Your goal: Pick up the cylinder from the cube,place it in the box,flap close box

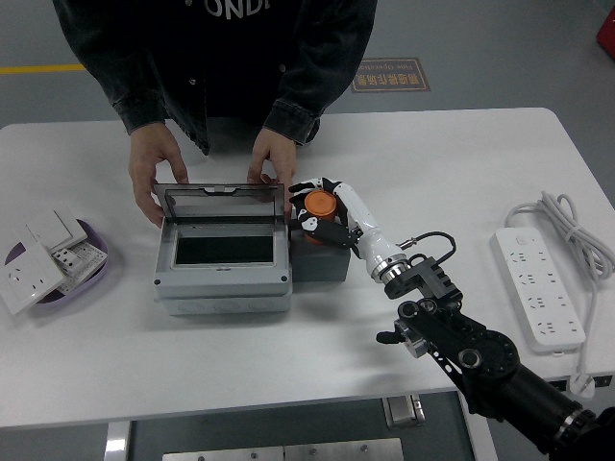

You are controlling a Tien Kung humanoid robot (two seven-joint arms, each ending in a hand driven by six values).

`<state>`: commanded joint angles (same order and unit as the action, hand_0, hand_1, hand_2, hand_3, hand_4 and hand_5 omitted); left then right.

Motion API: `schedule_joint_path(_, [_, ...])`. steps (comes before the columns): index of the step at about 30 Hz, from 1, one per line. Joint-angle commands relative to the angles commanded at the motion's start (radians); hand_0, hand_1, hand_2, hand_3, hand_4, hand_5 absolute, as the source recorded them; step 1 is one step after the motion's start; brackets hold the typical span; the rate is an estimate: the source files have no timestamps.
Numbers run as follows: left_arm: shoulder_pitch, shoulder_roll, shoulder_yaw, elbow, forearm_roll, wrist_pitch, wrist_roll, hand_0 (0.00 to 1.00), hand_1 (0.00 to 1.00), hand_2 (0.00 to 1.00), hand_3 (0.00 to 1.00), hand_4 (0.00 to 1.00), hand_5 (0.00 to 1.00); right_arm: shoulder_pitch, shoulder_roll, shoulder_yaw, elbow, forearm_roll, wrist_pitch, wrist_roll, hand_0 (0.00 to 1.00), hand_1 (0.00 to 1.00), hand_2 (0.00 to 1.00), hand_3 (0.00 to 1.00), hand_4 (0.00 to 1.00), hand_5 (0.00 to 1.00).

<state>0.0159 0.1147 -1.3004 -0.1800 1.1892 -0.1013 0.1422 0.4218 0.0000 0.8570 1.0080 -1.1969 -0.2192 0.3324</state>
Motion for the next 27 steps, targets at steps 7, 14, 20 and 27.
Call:
schedule_joint_path(7, [0.001,-0.002,0.007,0.000,-0.008,0.000,-0.004,0.635,0.666,0.591,0.648,0.709,0.269,-0.013,-0.009,0.052,0.060,-0.008,-0.036,0.010,0.393,0.383,0.386,0.324,0.002,0.002])
schedule_joint_path(14, [0.008,-0.005,0.002,0.000,-0.007,0.001,-0.002,0.635,0.666,0.591,0.648,0.710,0.269,-0.049,-0.049,0.081,0.206,-0.083,-0.078,-0.041,0.357,0.347,0.355,0.300,0.002,0.002])
schedule_joint_path(20, [0.008,-0.004,-0.005,0.000,-0.001,0.001,-0.001,0.635,0.666,0.592,0.648,0.710,0.268,-0.036,-0.039,0.005,0.334,-0.197,-0.101,-0.125,0.234,0.298,0.346,0.293,0.002,0.002])
schedule_joint_path(27, [0.007,-0.003,-0.006,0.000,0.000,0.001,0.001,0.635,0.666,0.592,0.647,0.711,0.269,0.018,0.000,-0.097,0.385,-0.409,-0.087,-0.268,0.088,0.226,0.335,0.288,0.002,0.002])
